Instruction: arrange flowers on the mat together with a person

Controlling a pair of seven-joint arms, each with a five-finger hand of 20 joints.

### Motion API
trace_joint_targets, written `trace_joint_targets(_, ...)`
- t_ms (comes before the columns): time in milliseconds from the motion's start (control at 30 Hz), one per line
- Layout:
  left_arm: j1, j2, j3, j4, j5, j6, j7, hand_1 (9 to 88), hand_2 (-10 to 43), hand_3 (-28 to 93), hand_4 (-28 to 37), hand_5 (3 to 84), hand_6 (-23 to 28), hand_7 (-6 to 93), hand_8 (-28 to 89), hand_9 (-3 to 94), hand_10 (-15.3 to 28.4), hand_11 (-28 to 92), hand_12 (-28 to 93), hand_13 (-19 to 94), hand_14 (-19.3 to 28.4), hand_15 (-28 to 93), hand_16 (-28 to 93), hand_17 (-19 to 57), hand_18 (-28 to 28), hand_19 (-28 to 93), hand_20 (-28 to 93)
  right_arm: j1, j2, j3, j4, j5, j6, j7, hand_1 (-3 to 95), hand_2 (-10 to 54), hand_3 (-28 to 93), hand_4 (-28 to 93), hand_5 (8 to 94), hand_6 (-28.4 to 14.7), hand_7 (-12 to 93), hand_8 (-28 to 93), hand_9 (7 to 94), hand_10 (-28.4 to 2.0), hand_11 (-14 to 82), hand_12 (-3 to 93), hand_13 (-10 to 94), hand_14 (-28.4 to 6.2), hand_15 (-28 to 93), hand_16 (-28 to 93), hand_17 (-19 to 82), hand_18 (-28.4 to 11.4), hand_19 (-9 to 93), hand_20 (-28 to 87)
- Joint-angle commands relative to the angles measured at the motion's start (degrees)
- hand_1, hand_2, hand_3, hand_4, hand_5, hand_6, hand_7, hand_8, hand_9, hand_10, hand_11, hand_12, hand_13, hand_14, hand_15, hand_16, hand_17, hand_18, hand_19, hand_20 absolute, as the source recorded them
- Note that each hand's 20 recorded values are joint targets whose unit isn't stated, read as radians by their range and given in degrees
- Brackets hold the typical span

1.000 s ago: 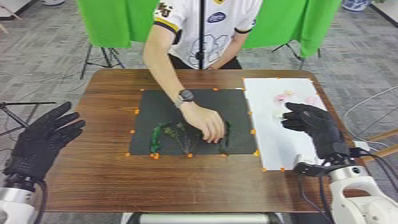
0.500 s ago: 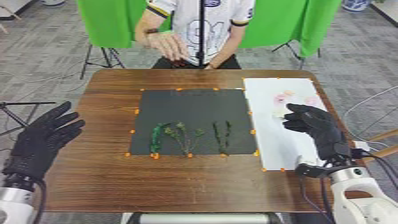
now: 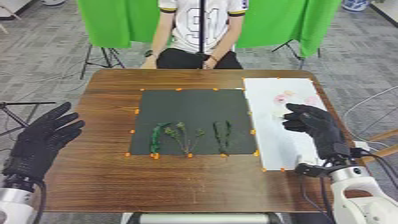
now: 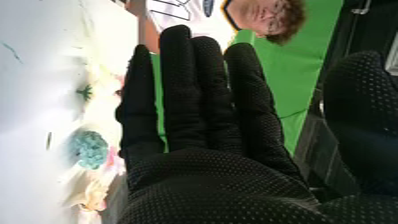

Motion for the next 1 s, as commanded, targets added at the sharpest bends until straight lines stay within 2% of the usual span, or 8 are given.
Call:
trace_joint_targets(33,0.9,-0.66,-0.14,-0.08,0.49,0.33,-0.39,26.2,0.6,71,-24.3,34.0,4.5,15.5,-8,30.8,13.2,20,19,25,15.7,33,2,-7.1,23.1,48,16,3.8,5.7,-2.4,0.9,-11.2,3.7,-2.8,26.8,-4.6,82,-24,48.2,-4.0,24,-11,50.4,-14.2,26.3,26.3,45,-11.6,47,24,19,-19.5,62,40)
trace_joint_targets(133,0.4,-0.33,-0.02,0.01,0.33,0.25,-0.29,26.5,0.1,71,-24.1,34.0,4.5,15.7,-8,30.7,13.1,20,19,25,15.6,33,2,-7.1,23.1,48,16,6.7,8.4,-2.2,2.0,-21.6,1.1,-4.7,30.9,-9.1,82,-26,48.3,-2.7,27,-13,51.3,-12.8,27.5,25.6,46,-10.3,48,23,20,-18.9,63,42)
trace_joint_targets(267,0.5,-0.51,0.35,-0.08,0.34,0.27,-0.37,26.4,0.0,71,-24.1,34.0,4.5,15.7,-8,30.7,13.1,20,19,25,15.6,33,2,-7.1,23.1,48,16,9.4,13.0,-5.0,3.9,-40.9,6.6,-5.5,31.8,-9.5,82,-28,46.0,-1.6,28,-14,49.4,-10.5,25.3,25.2,45,-9.2,47,23,19,-18.8,62,43)
trace_joint_targets(400,0.7,-0.52,0.36,-0.23,0.31,0.67,0.01,26.4,0.0,71,-24.1,34.0,4.5,15.7,-8,30.7,13.2,20,19,25,15.6,33,2,-7.1,23.1,48,16,12.8,17.7,-10.7,5.5,-59.0,11.0,1.0,30.9,-9.5,82,-28,43.1,-1.8,28,-14,45.9,-10.5,24.3,25.4,44,-8.7,47,23,18,-18.8,60,42)
trace_joint_targets(500,0.7,-0.43,0.22,-0.23,0.3,0.72,0.07,26.4,0.0,71,-24.1,34.0,4.5,15.7,-8,30.7,13.3,20,19,25,15.6,33,2,-7.1,23.1,48,16,15.3,20.9,-15.0,6.7,-63.0,11.2,7.8,28.5,-9.5,82,-28,39.9,-2.3,28,-14,43.1,-9.7,22.5,25.2,42,-8.8,46,23,17,-19.0,59,42)
trace_joint_targets(733,0.9,-0.32,0.0,-0.3,0.27,0.78,0.29,26.4,-0.1,71,-24.1,34.0,4.5,15.7,-8,30.7,13.1,20,19,25,15.7,33,2,-7.1,23.1,48,16,21.2,26.0,-22.1,10.8,-67.9,3.3,18.5,27.3,-9.5,83,-28,35.5,-3.6,22,-12,37.6,-8.9,15.0,24.2,38,-9.5,44,23,14,-18.8,58,41)
trace_joint_targets(867,1.2,-0.13,0.1,-0.38,0.41,0.6,0.42,26.4,-0.1,71,-24.1,34.0,4.5,15.7,-8,30.7,13.1,20,19,25,15.6,33,2,-7.1,23.1,48,16,24.2,28.1,-26.2,13.9,-67.8,4.6,21.4,27.6,-9.5,82,-28,37.2,-4.0,23,-11,39.0,-10.4,16.9,25.2,39,-9.6,45,23,15,-18.9,58,42)
trace_joint_targets(1000,1.4,-0.39,0.19,-0.47,0.37,0.76,0.4,26.4,-0.3,71,-24.0,34.0,4.5,15.7,-8,30.7,13.1,20,19,25,15.6,33,2,-7.1,23.0,48,16,25.8,28.8,-29.2,16.4,-69.0,8.0,23.0,28.6,-9.5,82,-28,40.9,-3.1,27,-12,43.2,-11.3,24.1,26.4,41,-9.8,51,23,16,-18.8,61,42)
